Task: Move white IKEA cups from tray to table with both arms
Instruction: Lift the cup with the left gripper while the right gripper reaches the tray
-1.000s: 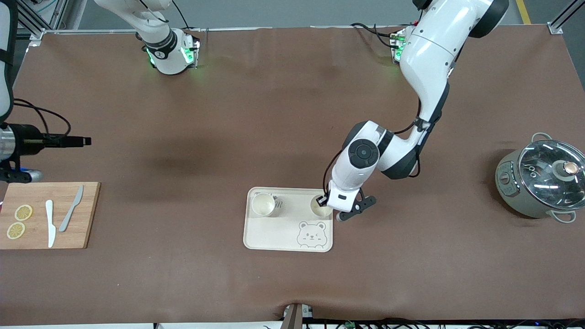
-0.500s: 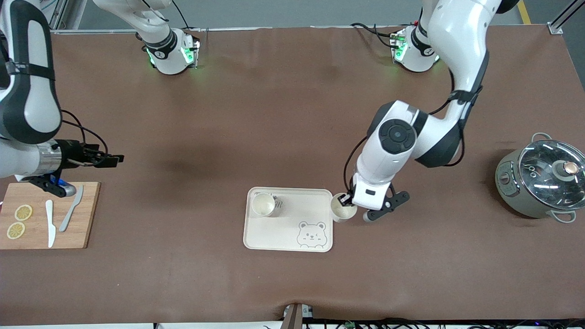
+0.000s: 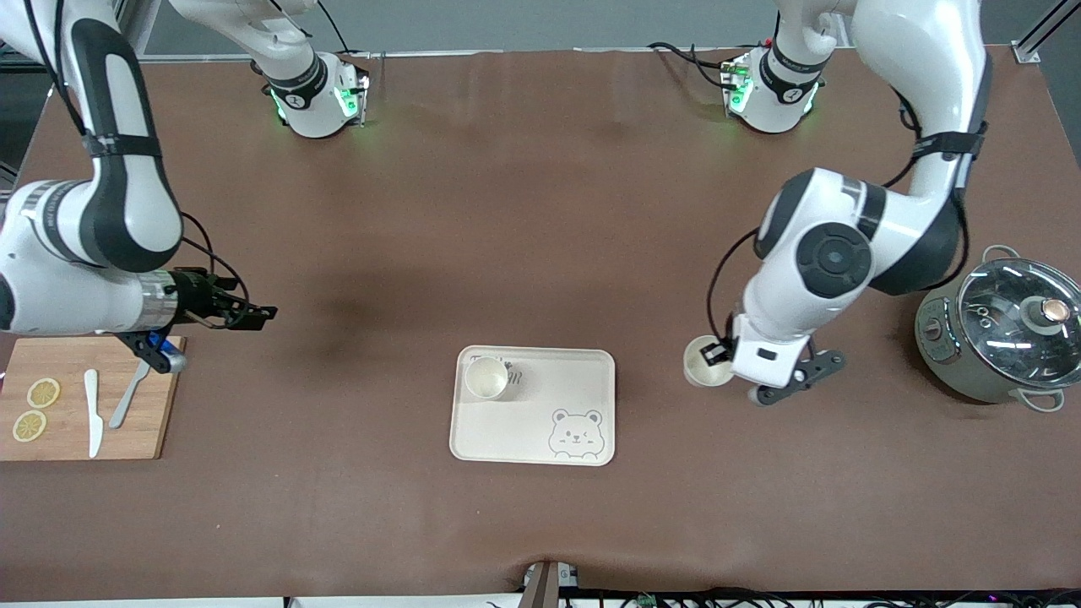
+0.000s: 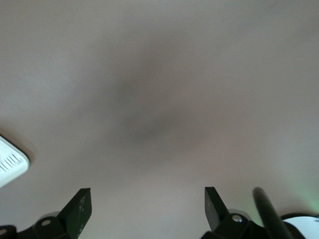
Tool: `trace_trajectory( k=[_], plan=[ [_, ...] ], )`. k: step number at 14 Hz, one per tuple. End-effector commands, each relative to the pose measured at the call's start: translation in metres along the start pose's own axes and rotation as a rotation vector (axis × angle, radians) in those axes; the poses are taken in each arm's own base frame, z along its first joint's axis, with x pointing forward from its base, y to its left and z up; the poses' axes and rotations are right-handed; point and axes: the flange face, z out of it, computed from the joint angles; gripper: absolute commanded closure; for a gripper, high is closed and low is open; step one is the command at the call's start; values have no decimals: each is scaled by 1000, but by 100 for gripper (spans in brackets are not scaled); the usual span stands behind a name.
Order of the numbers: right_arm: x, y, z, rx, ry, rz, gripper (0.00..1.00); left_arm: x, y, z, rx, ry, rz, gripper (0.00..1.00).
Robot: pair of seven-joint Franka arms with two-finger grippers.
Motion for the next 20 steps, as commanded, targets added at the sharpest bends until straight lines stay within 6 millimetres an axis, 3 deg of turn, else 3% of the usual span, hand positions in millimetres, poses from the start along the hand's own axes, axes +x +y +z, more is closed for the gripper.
trace_trajectory(
  k=[1,4,7,9,13,15,20],
  plan=[
    [-32,-45,26,-4,26,124,0,-5,-49,9,26,-54,36,100],
    [-50,-86,56,-4,72,272,0,-5,-90,38,64,-102,56,100],
    [-67,-122,69,30,115,330,0,-5,-121,67,59,-99,26,100],
    [-69,-142,86,32,127,376,0,-10,-133,87,46,-84,21,100],
    [-97,-199,93,129,89,442,0,-2,-181,120,17,-61,-4,100],
    [-107,-217,103,134,100,455,0,-9,-190,137,6,-51,2,100],
    [-113,-263,139,201,148,565,0,-14,-200,155,-4,-48,-10,100]
  ],
)
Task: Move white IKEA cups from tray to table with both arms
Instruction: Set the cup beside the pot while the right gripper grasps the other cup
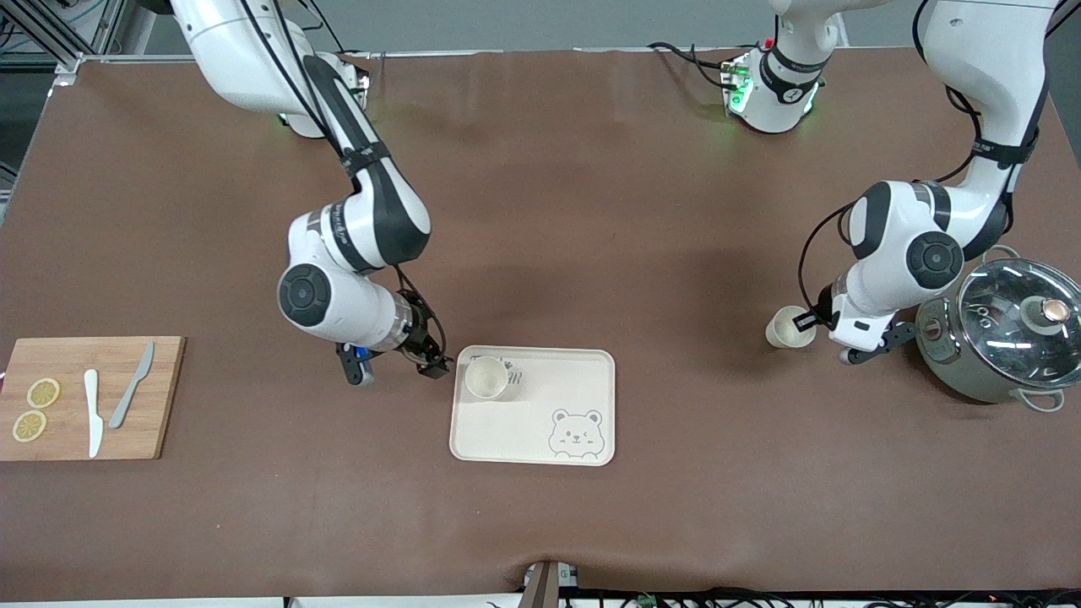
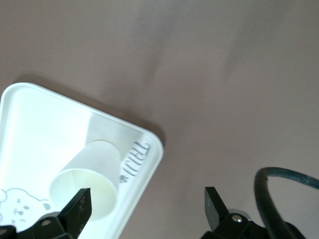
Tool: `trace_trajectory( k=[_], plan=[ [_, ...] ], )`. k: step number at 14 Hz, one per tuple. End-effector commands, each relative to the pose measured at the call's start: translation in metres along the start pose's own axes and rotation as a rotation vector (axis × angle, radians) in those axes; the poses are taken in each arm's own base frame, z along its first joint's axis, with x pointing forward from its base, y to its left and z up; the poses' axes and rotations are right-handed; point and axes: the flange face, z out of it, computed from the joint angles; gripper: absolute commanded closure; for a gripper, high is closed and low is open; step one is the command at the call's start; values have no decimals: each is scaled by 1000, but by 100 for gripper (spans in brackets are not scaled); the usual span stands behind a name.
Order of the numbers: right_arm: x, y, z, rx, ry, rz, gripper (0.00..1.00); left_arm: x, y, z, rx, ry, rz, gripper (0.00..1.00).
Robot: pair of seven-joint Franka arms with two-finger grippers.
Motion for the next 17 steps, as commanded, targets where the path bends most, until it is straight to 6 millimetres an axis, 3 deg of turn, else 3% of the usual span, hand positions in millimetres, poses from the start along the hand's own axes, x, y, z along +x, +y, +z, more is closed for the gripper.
trace_trajectory(
  k=[1,2,3,7,8,9,10,11,12,13,17],
  plan=[
    [-13,-19,21,51,6,53,0,-9,-6,-3,-15,11,-1,85],
    [-14,-21,24,69,6,63,0,-8,-6,-4,-16,14,-2,51],
    [-17,-21,31,69,10,59,0,-6,-7,-7,-19,17,-9,1],
    [-30,-22,62,94,22,57,0,-2,-12,-40,-17,46,-18,0],
    [-35,-21,66,90,11,65,11,-1,-10,-55,-16,57,-15,0],
    [-43,-19,71,84,-5,64,28,1,-9,-68,-11,59,-14,0],
    [-45,-19,71,83,-13,68,36,2,-5,-86,-10,66,-10,0],
    [-45,-19,72,81,-19,70,54,3,3,-105,-9,73,-1,0],
    [-45,-19,72,81,-19,69,89,3,8,-125,-2,70,10,0],
    [-48,-19,72,82,-21,65,100,1,13,-147,8,66,41,0],
    [-42,-23,62,103,-26,72,100,10,13,-220,29,53,133,0]
  ],
)
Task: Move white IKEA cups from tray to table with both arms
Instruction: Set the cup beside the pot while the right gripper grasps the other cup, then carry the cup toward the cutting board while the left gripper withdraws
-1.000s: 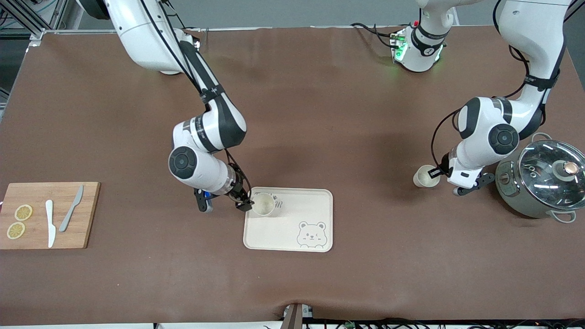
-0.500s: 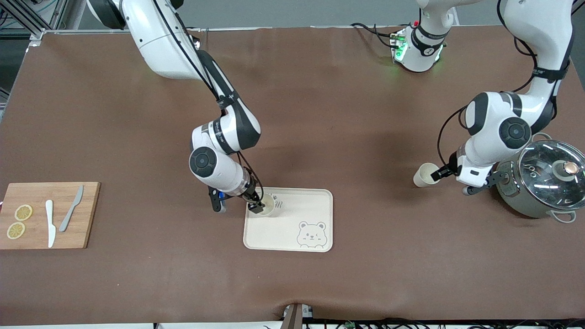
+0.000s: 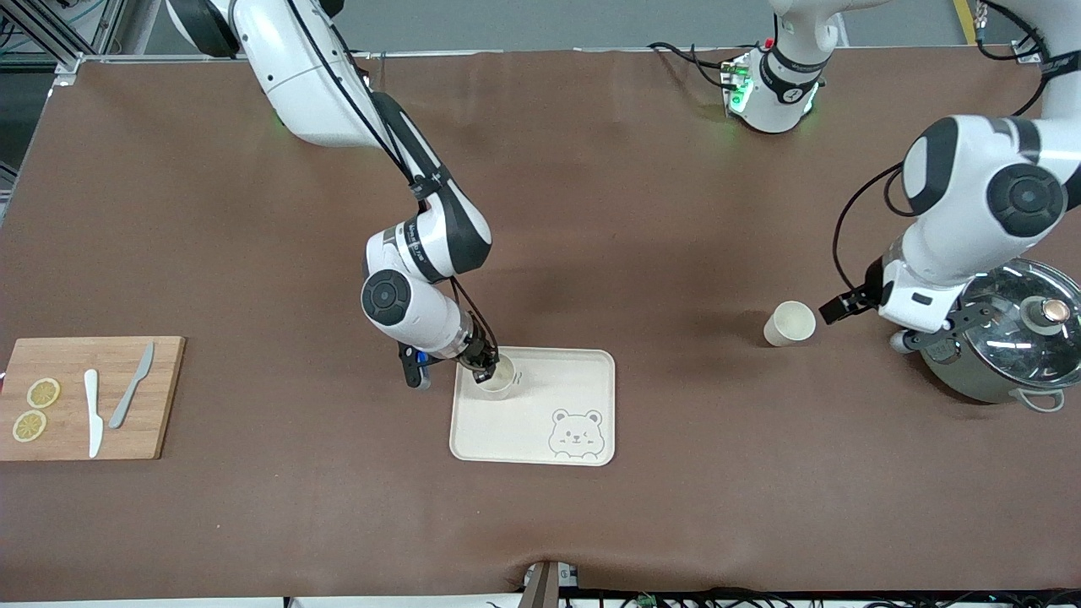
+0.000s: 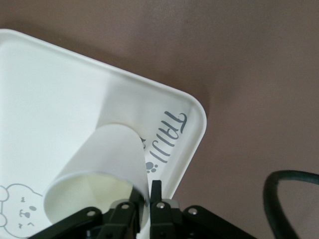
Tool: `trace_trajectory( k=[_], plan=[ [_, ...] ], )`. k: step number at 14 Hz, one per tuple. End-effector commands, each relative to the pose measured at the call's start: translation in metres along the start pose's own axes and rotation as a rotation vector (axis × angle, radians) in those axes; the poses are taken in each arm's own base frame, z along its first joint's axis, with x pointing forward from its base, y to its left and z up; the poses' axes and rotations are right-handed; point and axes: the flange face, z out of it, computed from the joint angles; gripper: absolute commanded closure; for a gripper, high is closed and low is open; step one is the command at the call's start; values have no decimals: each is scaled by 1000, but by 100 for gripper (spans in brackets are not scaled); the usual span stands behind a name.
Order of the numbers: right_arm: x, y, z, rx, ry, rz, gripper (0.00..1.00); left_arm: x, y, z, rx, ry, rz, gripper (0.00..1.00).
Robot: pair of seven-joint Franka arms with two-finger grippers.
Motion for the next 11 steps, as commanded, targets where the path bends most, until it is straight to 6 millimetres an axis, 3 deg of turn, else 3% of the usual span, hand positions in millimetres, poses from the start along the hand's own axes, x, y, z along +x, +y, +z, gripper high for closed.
trace_trajectory(
  k=[1,5,7,11],
  plan=[
    [1,-8,-8,18,-22,21,100,10,-7,-44,-1,-30,60,0],
    [-7,-16,-37,4,-19,-14,100,13,-14,-107,2,-31,110,0],
    [19,-11,-66,-91,-14,-92,100,12,-16,-128,1,-22,108,0],
    [86,25,-113,-323,-127,-359,100,11,-21,-160,-1,-4,124,0]
  ],
)
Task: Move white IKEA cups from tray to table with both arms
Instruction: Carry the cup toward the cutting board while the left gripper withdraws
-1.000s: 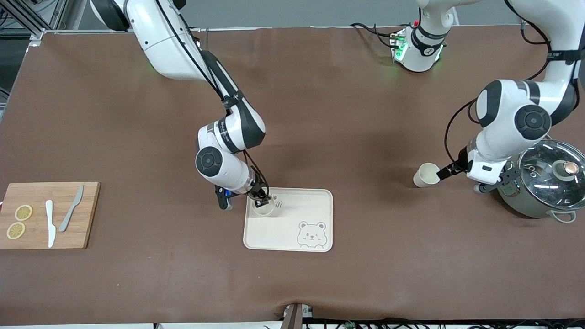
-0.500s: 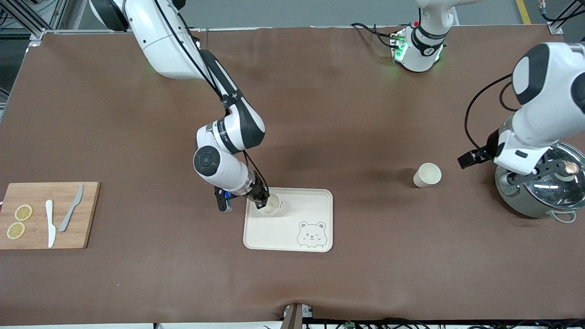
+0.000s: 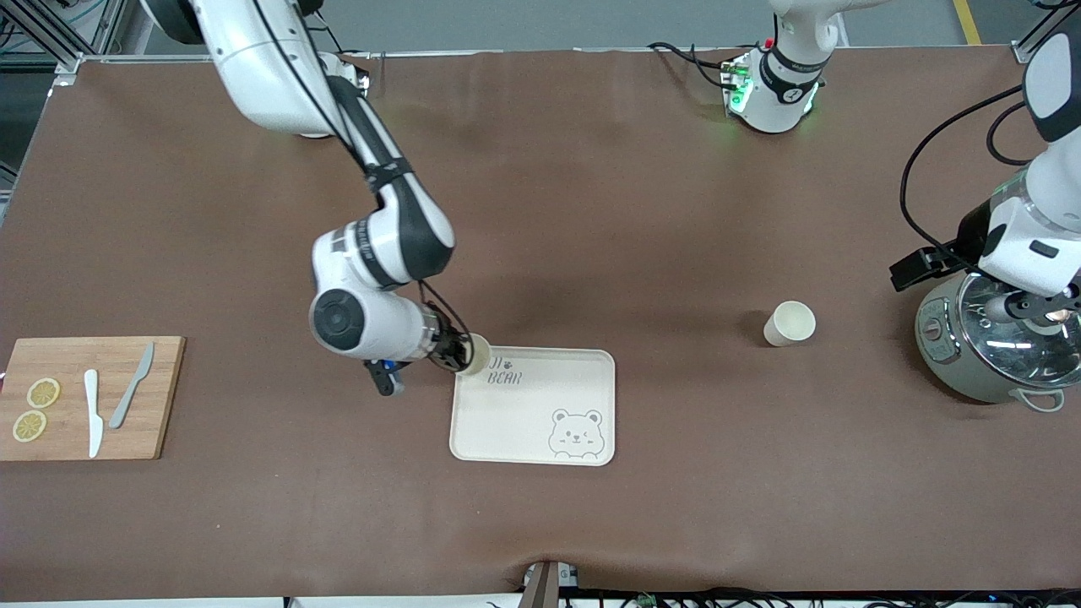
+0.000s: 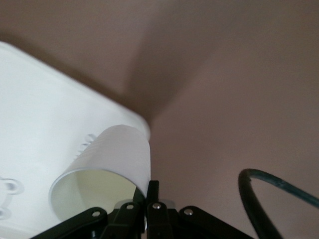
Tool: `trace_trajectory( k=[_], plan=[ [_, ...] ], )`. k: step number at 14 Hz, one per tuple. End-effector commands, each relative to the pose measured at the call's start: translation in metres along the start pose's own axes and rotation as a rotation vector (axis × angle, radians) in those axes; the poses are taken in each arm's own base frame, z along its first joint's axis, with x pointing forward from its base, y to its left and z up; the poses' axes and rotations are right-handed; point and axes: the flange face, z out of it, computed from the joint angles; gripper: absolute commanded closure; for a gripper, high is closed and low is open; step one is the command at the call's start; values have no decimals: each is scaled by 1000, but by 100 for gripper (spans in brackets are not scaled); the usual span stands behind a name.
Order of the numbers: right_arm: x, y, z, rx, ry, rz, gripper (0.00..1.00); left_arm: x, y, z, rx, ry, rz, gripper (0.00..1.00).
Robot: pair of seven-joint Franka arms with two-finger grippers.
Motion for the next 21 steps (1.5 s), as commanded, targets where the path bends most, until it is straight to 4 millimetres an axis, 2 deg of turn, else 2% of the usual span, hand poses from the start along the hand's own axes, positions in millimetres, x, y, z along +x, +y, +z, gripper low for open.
trace_trajectory(
  k=[1,3,4,6,10,12,14,16,17,19,20,21],
  plan=[
    [30,49,-34,-37,-46,-170,100,-2,-5,-27,-13,-2,19,0],
    [54,81,-42,-41,-54,-279,100,-3,-8,-38,-15,5,18,0],
    [74,105,-45,-73,-8,-320,100,-7,-9,-49,-19,16,16,0],
    [105,135,-42,-89,45,-402,100,-13,-12,-60,-21,33,12,0],
    [189,202,-39,-63,25,-610,100,-19,-15,-72,-19,54,53,0],
    [223,232,-39,-75,19,-684,100,-24,-18,-82,-16,73,51,0],
    [256,261,-35,-112,61,-748,100,-24,-22,-83,-16,76,43,0],
    [279,286,-28,-110,72,-802,100,-21,-42,-86,-15,81,32,0],
    [284,293,-27,-109,65,-813,100,-21,-45,-86,-13,81,62,0],
    [288,306,-15,-112,39,-810,100,-22,-46,-87,-13,84,130,0],
    [290,311,-10,-114,29,-805,100,-30,-45,-99,-11,105,135,0],
    [291,314,-2,-117,27,-803,100,-31,-52,-103,-9,112,121,0]
  ],
)
